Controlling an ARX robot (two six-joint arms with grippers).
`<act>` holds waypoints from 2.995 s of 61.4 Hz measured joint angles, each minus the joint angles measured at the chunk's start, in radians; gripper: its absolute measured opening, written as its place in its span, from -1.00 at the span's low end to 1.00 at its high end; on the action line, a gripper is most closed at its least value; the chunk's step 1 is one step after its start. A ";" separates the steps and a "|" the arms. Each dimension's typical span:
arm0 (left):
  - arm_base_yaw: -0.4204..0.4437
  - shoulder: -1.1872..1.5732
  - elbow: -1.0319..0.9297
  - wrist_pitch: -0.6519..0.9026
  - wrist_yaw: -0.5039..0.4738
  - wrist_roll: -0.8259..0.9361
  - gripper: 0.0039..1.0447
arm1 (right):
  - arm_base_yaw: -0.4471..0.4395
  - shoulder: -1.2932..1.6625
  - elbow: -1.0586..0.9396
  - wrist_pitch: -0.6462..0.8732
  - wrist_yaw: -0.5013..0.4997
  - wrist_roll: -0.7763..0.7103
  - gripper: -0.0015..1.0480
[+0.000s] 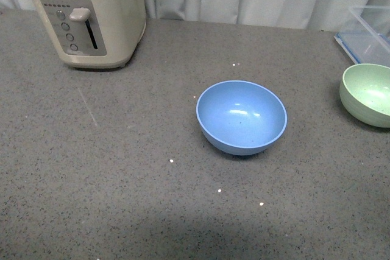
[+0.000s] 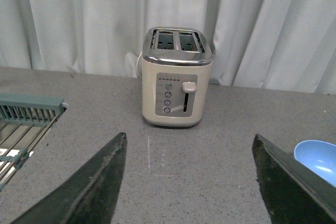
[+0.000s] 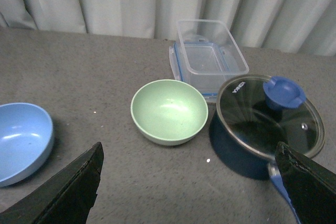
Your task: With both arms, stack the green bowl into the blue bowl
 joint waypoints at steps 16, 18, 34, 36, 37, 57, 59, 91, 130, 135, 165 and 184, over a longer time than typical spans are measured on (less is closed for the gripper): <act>0.000 0.000 0.000 0.000 0.000 0.002 0.88 | -0.050 0.674 0.346 -0.063 -0.112 -0.302 0.83; 0.000 0.000 0.000 0.000 0.000 0.003 0.88 | -0.048 0.724 0.380 -0.078 -0.114 -0.328 0.83; 0.000 0.000 0.000 0.000 0.000 0.003 0.88 | 0.005 0.985 0.588 -0.212 -0.148 -0.491 0.83; 0.000 0.000 0.000 0.000 0.000 0.003 0.88 | 0.013 1.006 0.607 -0.222 -0.149 -0.507 0.83; 0.000 0.000 0.000 0.000 0.000 0.003 0.88 | 0.018 1.019 0.618 -0.228 -0.148 -0.515 0.83; 0.000 0.000 0.000 0.000 0.000 0.003 0.88 | 0.085 1.176 0.767 -0.323 -0.109 -0.595 0.83; 0.000 0.000 0.000 0.000 0.000 0.003 0.88 | 0.086 1.185 0.776 -0.332 -0.106 -0.597 0.83; 0.000 0.000 0.000 0.000 0.000 0.003 0.88 | 0.092 1.277 0.867 -0.410 -0.072 -0.626 0.28; 0.000 0.000 0.000 0.000 0.000 0.003 0.88 | 0.236 1.040 0.828 -0.454 -0.152 -0.824 -0.96; 0.000 0.000 0.000 0.000 0.000 0.003 0.88 | 0.301 0.988 0.813 -0.487 -0.182 -0.842 -0.96; 0.000 0.000 0.000 0.000 0.000 0.003 0.88 | 0.591 1.001 0.734 -0.468 -0.135 -0.819 -0.96; 0.000 0.000 0.000 0.000 0.000 0.003 0.88 | 0.606 1.056 0.734 -0.466 -0.125 -0.812 -0.96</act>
